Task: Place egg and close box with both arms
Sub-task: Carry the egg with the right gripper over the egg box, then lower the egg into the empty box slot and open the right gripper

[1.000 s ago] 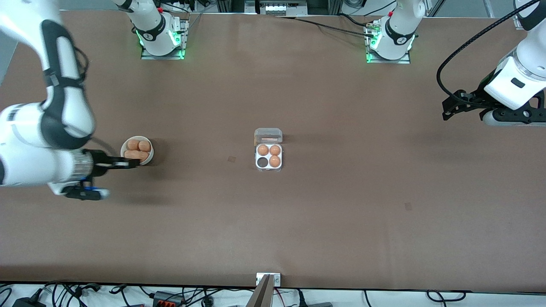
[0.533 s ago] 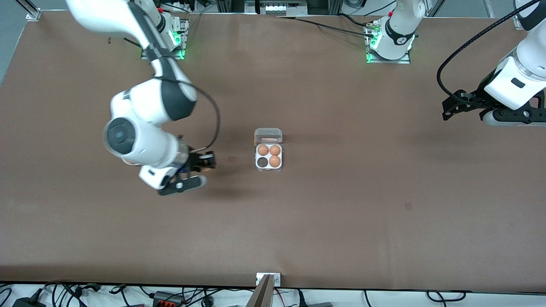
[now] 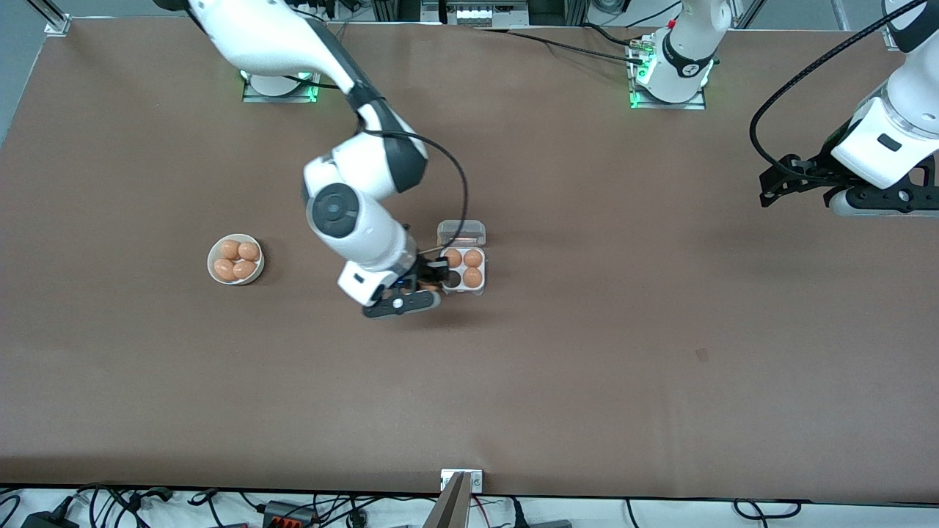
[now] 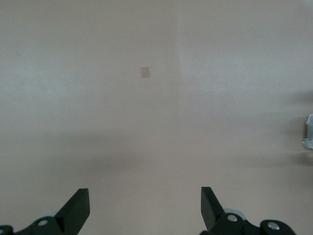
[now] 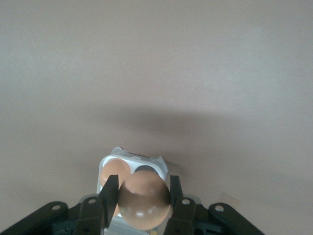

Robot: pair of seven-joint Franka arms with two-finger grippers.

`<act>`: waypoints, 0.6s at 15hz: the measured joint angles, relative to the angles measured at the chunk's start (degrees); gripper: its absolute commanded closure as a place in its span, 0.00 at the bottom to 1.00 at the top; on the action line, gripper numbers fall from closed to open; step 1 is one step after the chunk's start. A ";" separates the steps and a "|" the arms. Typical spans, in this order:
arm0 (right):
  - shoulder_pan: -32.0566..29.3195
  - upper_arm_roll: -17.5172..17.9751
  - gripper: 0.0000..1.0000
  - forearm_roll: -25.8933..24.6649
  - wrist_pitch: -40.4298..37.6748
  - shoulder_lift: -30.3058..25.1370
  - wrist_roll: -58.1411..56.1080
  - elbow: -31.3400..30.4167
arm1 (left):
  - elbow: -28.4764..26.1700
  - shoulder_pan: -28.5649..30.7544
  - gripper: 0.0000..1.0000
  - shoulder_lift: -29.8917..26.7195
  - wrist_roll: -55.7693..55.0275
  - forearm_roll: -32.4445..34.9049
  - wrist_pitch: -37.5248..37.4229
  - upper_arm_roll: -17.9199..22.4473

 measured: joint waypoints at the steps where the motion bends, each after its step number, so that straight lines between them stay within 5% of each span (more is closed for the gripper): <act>1: 0.82 -0.11 0.84 -0.75 1.55 0.98 1.16 -0.01 | 0.00 0.00 0.00 0.00 -0.04 -0.04 0.00 0.00; 9: 4.53 -0.20 0.84 -9.79 6.33 5.70 12.11 -0.05 | 0.00 0.38 0.00 0.44 -0.38 -1.25 0.00 0.59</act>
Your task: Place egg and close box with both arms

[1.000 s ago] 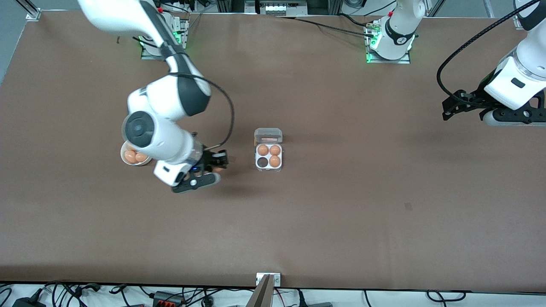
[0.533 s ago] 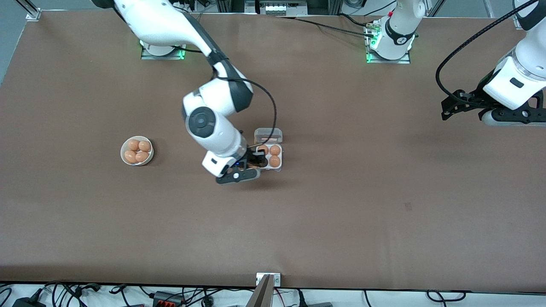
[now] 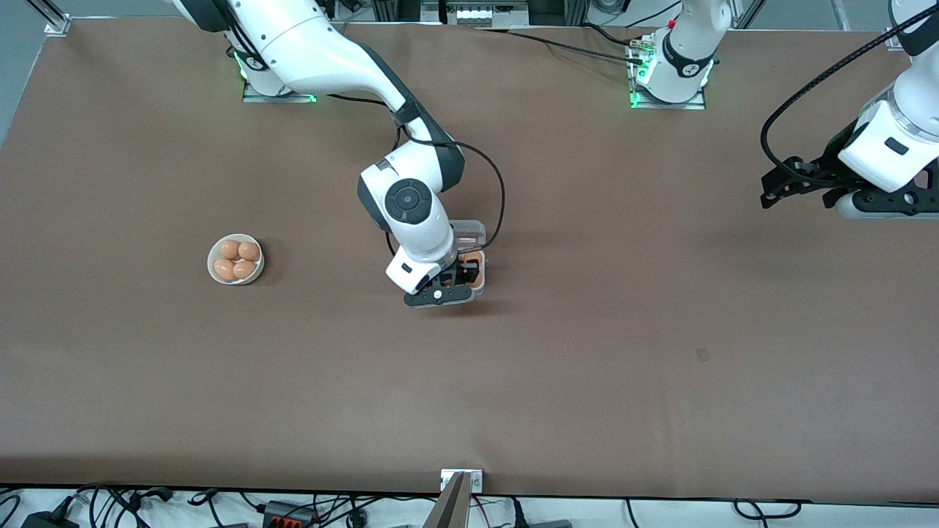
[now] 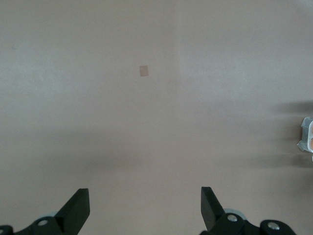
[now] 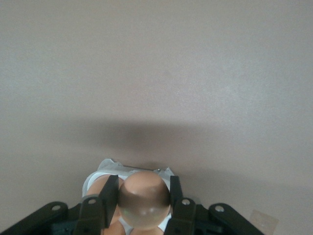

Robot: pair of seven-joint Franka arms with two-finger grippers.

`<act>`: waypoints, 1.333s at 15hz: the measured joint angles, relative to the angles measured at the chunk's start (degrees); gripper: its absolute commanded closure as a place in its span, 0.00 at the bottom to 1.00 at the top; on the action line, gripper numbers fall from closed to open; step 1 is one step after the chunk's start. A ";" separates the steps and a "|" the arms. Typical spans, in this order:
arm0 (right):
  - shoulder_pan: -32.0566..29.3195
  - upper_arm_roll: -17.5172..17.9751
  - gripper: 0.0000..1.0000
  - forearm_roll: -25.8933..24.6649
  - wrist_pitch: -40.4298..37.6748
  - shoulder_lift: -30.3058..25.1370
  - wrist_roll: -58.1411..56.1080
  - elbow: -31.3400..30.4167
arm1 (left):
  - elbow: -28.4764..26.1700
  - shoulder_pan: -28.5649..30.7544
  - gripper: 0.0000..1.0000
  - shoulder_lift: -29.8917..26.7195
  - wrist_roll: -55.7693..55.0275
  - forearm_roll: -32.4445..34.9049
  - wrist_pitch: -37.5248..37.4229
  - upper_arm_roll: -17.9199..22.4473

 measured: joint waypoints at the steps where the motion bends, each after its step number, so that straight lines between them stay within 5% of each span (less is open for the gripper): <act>1: 0.03 0.00 0.84 0.00 0.24 0.18 0.06 0.00 | 0.00 0.00 0.00 0.08 -0.03 -0.01 0.00 0.01; 11: 0.40 -0.01 0.83 -0.06 -0.04 0.42 0.09 -1.69 | 0.00 -0.01 0.00 0.47 -2.66 -1.63 0.00 -0.14; 12: 0.41 -0.01 0.76 -0.06 -0.09 0.42 0.09 -1.69 | 0.00 -0.01 0.00 0.49 -2.71 -1.65 0.00 -0.14; 14: 0.42 -0.01 0.00 -0.05 -0.32 0.35 0.10 -1.68 | 0.00 -0.01 0.00 0.53 -2.84 -1.99 0.00 -0.13; 20: 0.44 -0.08 0.00 -0.04 -2.93 -1.85 2.78 -1.15 | 1.00 0.14 0.00 0.88 -3.64 -2.46 0.19 0.02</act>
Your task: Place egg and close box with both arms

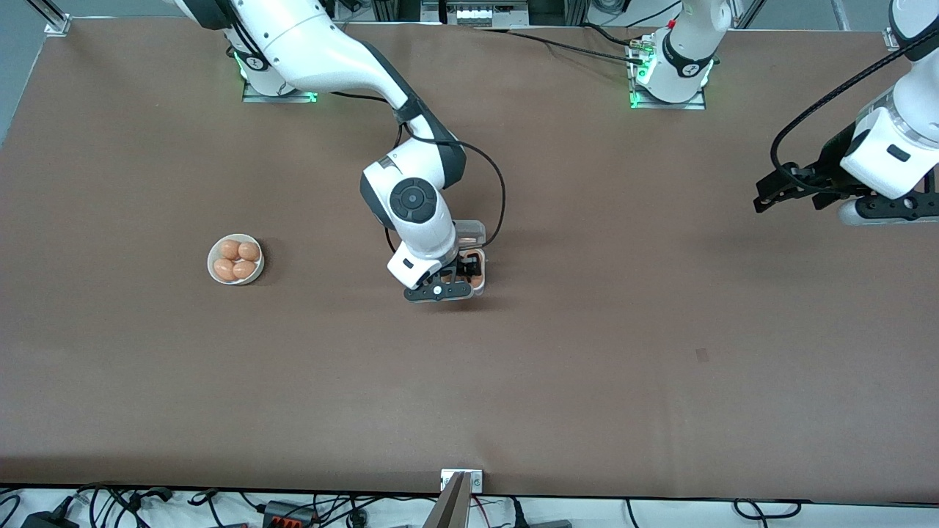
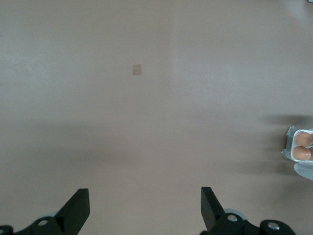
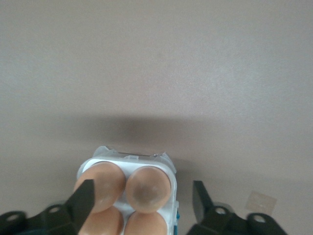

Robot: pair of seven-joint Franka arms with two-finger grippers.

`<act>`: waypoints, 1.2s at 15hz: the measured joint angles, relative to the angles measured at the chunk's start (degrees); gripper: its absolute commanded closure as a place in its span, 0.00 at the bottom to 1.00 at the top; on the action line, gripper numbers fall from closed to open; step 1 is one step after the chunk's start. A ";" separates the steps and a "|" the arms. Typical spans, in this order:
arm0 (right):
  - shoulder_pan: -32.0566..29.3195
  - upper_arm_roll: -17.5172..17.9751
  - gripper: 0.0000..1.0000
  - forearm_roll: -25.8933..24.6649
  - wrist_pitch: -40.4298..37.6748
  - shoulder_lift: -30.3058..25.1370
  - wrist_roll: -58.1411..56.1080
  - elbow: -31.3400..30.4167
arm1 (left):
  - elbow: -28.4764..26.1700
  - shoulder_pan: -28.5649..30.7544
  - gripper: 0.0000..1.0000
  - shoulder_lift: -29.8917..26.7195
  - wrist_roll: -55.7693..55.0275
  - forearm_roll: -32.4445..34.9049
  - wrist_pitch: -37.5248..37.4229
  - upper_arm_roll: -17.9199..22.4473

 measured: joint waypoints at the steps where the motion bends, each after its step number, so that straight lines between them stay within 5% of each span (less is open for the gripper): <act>1: -0.10 -0.13 0.00 0.00 -1.05 -0.94 0.10 0.18 | 0.30 0.26 0.00 0.27 -0.01 0.00 0.00 0.08; 6: -3.64 -2.07 0.00 -0.05 -10.30 -7.98 0.29 2.39 | 1.24 0.44 0.00 1.19 -0.01 -0.02 0.00 -0.41; 18: -25.79 -2.85 0.00 -0.10 -27.13 -19.47 -12.42 2.73 | 1.90 0.36 0.00 1.46 -0.11 0.20 0.83 -1.82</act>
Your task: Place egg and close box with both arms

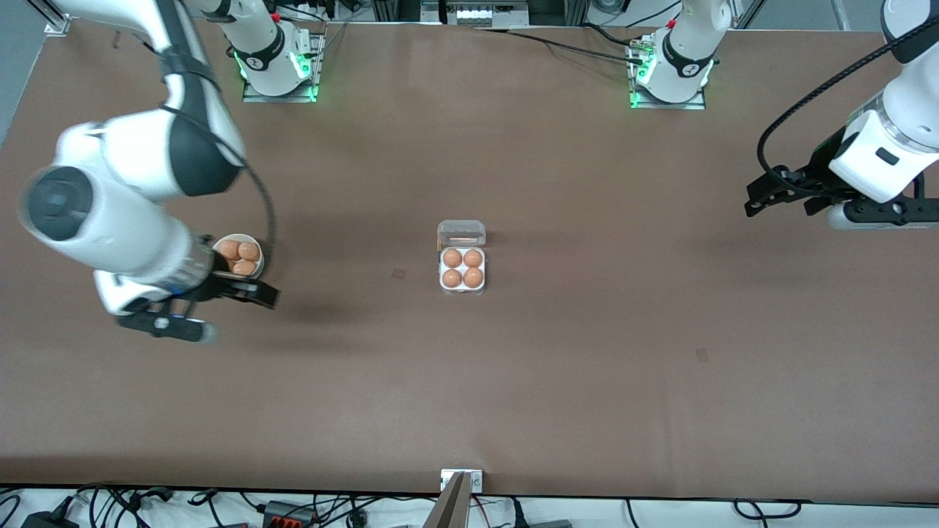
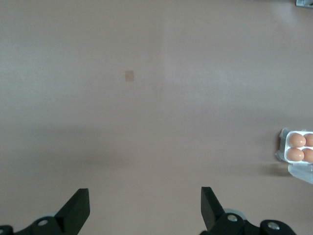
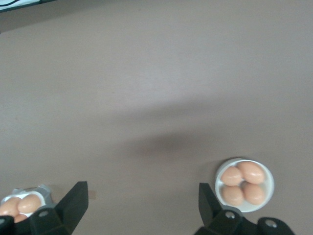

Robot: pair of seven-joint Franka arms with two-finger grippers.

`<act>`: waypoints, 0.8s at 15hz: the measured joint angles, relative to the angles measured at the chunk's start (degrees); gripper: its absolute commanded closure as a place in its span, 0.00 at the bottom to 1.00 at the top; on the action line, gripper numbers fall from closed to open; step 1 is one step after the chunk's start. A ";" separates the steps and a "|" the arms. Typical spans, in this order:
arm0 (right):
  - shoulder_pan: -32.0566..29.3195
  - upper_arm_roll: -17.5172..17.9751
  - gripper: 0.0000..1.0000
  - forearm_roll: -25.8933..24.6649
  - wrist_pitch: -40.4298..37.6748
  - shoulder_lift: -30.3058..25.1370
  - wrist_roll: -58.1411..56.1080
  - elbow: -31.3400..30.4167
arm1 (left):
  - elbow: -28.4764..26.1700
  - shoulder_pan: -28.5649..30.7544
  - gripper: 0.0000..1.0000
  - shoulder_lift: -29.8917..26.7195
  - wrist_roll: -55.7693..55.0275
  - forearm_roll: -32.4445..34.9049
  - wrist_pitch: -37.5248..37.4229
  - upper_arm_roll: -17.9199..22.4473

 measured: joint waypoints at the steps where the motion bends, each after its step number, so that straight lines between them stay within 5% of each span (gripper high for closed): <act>1: -1.10 0.01 0.00 -0.01 -0.88 -0.70 -1.43 0.00 | 0.23 0.08 0.00 0.11 0.00 0.09 0.27 0.05; 9: -15.91 1.33 0.00 -0.03 -7.71 -7.32 -18.73 0.05 | 0.78 2.26 0.00 3.26 0.14 3.02 -1.10 0.39; 11: -17.26 1.62 0.00 -0.03 -8.51 -8.43 -21.19 0.04 | 0.93 2.26 0.55 3.53 0.17 3.02 -2.96 0.13; 12: -17.30 1.68 0.00 -0.10 -9.30 -8.93 -21.56 0.04 | 1.03 2.15 0.74 3.52 0.13 3.02 -3.61 -0.18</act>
